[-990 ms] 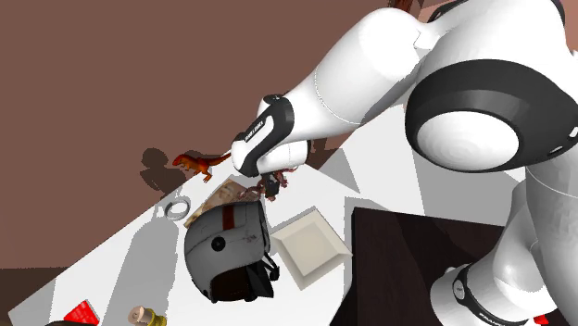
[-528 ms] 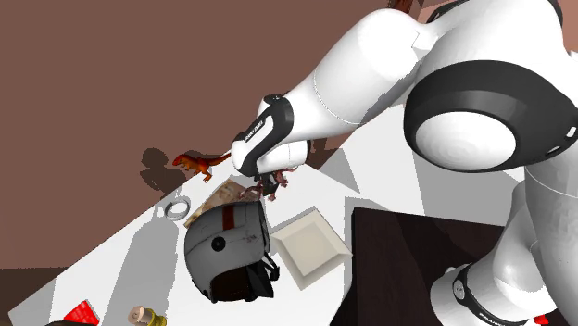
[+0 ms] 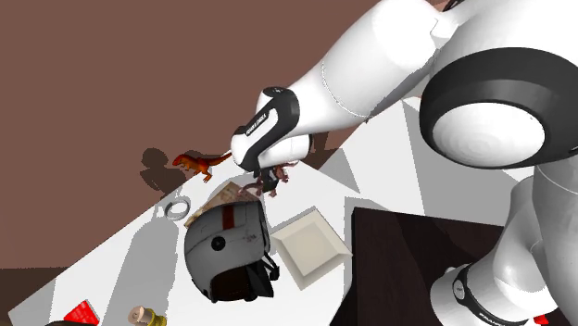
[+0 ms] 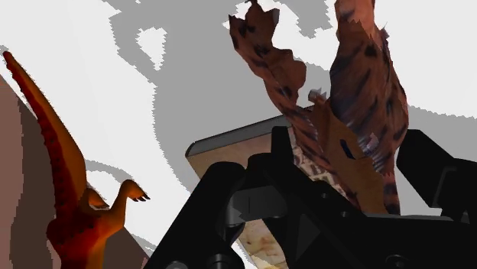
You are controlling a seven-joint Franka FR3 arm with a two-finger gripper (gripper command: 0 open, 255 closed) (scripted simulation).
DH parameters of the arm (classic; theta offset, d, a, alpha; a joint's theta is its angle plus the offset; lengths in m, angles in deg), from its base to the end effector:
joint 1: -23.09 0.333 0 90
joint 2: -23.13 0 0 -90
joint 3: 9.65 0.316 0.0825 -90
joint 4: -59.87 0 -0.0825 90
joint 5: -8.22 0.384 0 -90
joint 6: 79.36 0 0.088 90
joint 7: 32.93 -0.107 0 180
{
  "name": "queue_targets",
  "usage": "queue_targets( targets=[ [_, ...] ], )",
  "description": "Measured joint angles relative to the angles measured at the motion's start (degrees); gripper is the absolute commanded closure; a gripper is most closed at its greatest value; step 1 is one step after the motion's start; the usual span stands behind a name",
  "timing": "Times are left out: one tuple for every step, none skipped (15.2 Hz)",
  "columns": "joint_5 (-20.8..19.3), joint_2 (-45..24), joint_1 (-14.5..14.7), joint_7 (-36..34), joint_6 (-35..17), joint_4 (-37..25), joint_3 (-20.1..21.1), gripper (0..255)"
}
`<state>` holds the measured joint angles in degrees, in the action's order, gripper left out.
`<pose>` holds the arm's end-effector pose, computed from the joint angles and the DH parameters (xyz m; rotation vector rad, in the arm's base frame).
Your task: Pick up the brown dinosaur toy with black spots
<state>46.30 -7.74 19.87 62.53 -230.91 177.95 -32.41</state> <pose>0.5303 -0.2734 0.1965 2.8985 1.0646 0.2957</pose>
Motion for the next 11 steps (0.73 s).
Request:
queue_targets(
  targets=[
    [-0.5,0.7,0.3,-0.4,0.4,0.2,-0.4,255],
    [-1.0,1.2,0.6,-0.8,0.8,0.3,-0.8,255],
    [-1.6,1.8,1.0,-1.3,1.2,0.5,-1.3,255],
    [-2.1,2.5,1.4,-1.8,1.6,0.7,-1.7,255],
    [-2.7,3.1,1.6,-2.1,2.1,0.8,-2.1,255],
    [-3.3,3.7,2.0,-2.8,2.7,0.8,-2.6,255],
    [-4.0,4.2,2.3,-3.3,3.3,0.6,-3.1,255],
    [-4.5,4.8,2.6,-3.7,3.7,0.8,-3.5,255],
    [-5.1,5.4,2.9,-4.1,4.1,0.9,-3.9,255],
    [-5.6,5.9,3.2,-4.6,4.5,1.0,-4.2,255],
    [-6.0,6.3,3.4,-4.9,4.8,1.0,-4.5,255]
  ],
)
